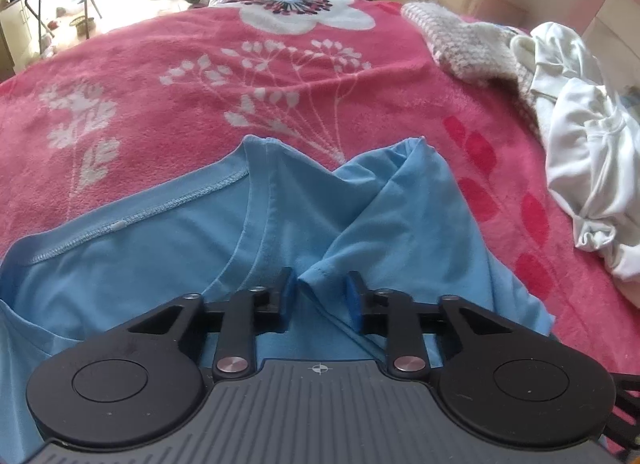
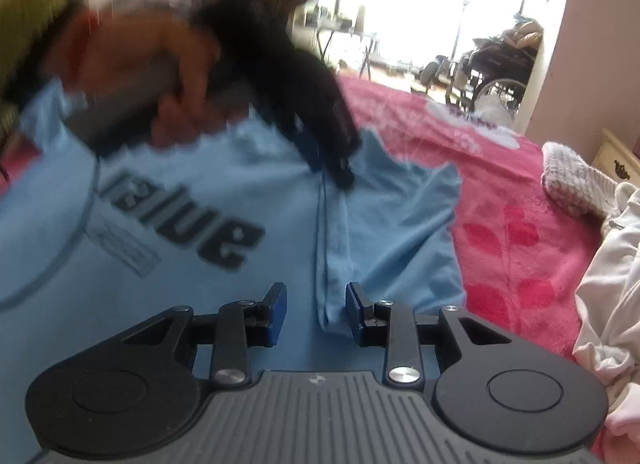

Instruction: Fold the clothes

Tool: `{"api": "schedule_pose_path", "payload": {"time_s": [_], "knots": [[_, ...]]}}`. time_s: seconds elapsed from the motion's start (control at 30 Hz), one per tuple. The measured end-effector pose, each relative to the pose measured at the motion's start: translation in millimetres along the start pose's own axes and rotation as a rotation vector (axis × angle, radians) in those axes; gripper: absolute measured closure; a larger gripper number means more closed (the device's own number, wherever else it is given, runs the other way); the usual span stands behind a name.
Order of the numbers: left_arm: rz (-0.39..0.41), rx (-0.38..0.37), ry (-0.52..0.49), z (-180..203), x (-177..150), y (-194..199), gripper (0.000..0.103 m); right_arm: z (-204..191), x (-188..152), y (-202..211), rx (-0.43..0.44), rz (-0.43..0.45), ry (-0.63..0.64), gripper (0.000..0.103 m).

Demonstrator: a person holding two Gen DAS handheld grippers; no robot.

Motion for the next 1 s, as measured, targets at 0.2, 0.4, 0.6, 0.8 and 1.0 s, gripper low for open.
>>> {"api": "schedule_pose_path", "payload": {"time_s": [0.2, 0.4, 0.6, 0.8, 1.0], "knots": [[0.024, -0.034, 0.096, 7, 14, 9, 0.103, 23, 0, 4, -0.036, -0.002, -0.113, 0.092], [0.08, -0.091, 0.226, 24, 49, 16, 0.103, 66, 14, 24, -0.131, 0.069, -0.257, 0.101], [0.174, -0.165, 0.327, 35, 84, 29, 0.103, 128, 50, 73, -0.266, 0.272, -0.427, 0.101], [0.125, -0.129, 0.331, 32, 74, 16, 0.103, 99, 39, 58, -0.126, 0.223, -0.428, 0.089], [0.076, -0.094, 0.334, 28, 64, 4, 0.103, 38, 23, 8, -0.047, 0.13, -0.15, 0.066]]}}
Point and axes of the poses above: each gripper's, at about its wrist camera, not at the fingertips, and y roughly against the way its jaws point, z to its right, x to its top, the point moved 1 cm from there along -y, roughly the way its jaws point, and after that the axes turned 15 degrees about z, right-handed, at the moved point
